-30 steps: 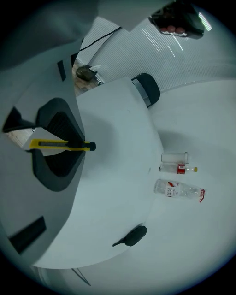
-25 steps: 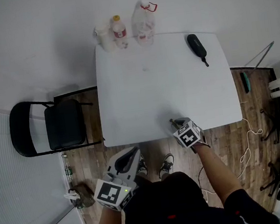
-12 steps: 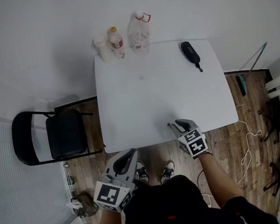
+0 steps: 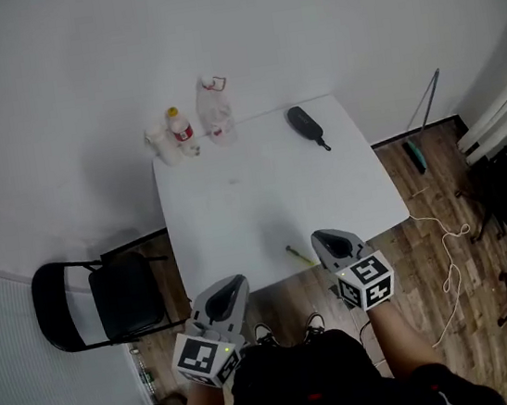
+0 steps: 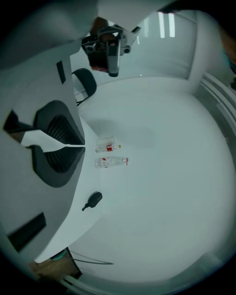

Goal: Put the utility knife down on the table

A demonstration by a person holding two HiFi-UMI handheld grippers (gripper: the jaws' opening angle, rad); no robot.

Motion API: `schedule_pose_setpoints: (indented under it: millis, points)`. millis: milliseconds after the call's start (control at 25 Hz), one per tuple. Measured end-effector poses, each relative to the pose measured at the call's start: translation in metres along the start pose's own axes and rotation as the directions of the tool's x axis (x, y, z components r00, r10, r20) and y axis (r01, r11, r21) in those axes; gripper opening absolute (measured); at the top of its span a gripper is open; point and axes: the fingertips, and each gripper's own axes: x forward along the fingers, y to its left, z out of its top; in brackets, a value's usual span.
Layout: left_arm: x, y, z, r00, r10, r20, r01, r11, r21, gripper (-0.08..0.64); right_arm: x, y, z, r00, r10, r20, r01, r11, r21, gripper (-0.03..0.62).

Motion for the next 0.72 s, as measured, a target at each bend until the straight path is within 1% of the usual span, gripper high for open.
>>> schedule_pose_setpoints:
  millis: [40, 80, 160, 240, 360, 480, 560, 720]
  points:
    - [0.004, -0.004, 0.006, 1.0, -0.017, 0.011, 0.017, 1.0, 0.014, 0.031, -0.01, -0.005, 0.006, 1.0, -0.014, 0.02, 0.013, 1.0, 0.027, 0.032]
    - [0.006, -0.009, 0.011, 0.999, -0.031, 0.023, 0.03, 0.999, 0.028, 0.031, -0.021, -0.009, 0.011, 0.999, -0.035, 0.036, 0.034, 0.999, 0.028, 0.031]
    - [0.01, -0.016, 0.023, 0.998, -0.051, 0.046, 0.049, 0.997, 0.051, 0.031, -0.042, -0.014, 0.019, 0.995, -0.084, 0.06, 0.085, 0.996, -0.019, 0.026]
    - [0.013, -0.02, 0.032, 0.996, -0.065, 0.066, 0.061, 0.996, 0.07, 0.031, -0.063, -0.016, 0.026, 0.99, -0.114, 0.087, 0.119, 0.991, -0.053, 0.026]
    - [0.016, -0.022, 0.04, 0.994, -0.072, 0.081, 0.065, 0.994, 0.088, 0.031, -0.09, -0.017, 0.042, 0.979, -0.136, 0.154, 0.146, 0.988, -0.051, 0.023]
    - [0.019, -0.02, 0.045, 0.993, -0.075, 0.091, 0.067, 0.994, 0.09, 0.031, -0.112, -0.01, 0.068, 0.956, -0.139, 0.259, 0.158, 0.986, -0.055, 0.023]
    - [0.02, -0.022, 0.048, 0.992, -0.083, 0.096, 0.074, 0.993, 0.096, 0.031, -0.123, -0.003, 0.085, 0.941, -0.128, 0.314, 0.161, 0.984, -0.082, 0.023]
    - [0.022, -0.03, 0.054, 0.989, -0.101, 0.104, 0.09, 0.99, 0.11, 0.031, -0.133, 0.005, 0.097, 0.93, -0.106, 0.353, 0.149, 0.984, -0.098, 0.023]
